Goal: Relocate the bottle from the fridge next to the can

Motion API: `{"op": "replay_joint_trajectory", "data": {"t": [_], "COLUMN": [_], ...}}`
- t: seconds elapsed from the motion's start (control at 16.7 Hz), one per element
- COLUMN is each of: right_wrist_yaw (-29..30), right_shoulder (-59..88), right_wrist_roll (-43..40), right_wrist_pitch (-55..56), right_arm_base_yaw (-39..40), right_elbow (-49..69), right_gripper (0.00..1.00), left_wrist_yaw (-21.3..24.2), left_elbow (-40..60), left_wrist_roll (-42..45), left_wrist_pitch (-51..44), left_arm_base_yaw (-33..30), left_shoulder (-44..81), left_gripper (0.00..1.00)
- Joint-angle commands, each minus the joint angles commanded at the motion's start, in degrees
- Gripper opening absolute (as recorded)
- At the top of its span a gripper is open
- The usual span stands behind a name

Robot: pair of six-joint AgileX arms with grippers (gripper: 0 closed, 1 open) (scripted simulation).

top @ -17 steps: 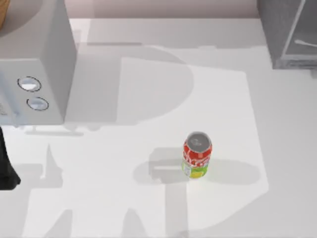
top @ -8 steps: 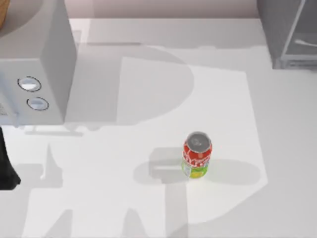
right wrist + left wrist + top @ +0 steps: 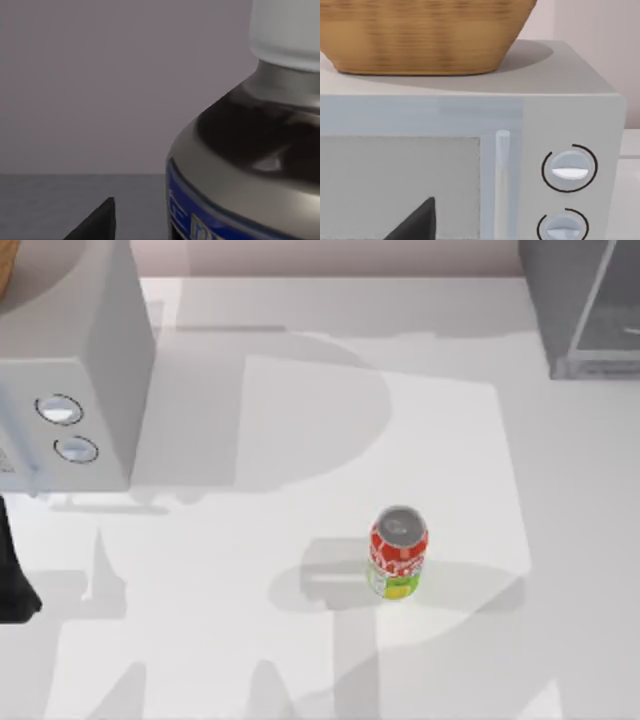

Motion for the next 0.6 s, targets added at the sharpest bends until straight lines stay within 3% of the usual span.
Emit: {"op": "replay_joint_trajectory", "data": {"t": [0.18,0.6], "right_wrist_yaw": [0.0,0.0], "right_shoulder": [0.0,0.0], "right_wrist_roll": [0.0,0.0], "right_wrist_pitch": [0.0,0.0], "right_arm_base_yaw": [0.0,0.0], "right_elbow": [0.0,0.0], "right_gripper": [1.00,0.47], "left_wrist_yaw": [0.0,0.0], "left_elbow": [0.0,0.0], "left_wrist_roll": [0.0,0.0], "left_wrist_pitch": [0.0,0.0], "left_arm_base_yaw": [0.0,0.0], "left_shoulder": [0.0,0.0], "left_gripper": [1.00,1.00]}}
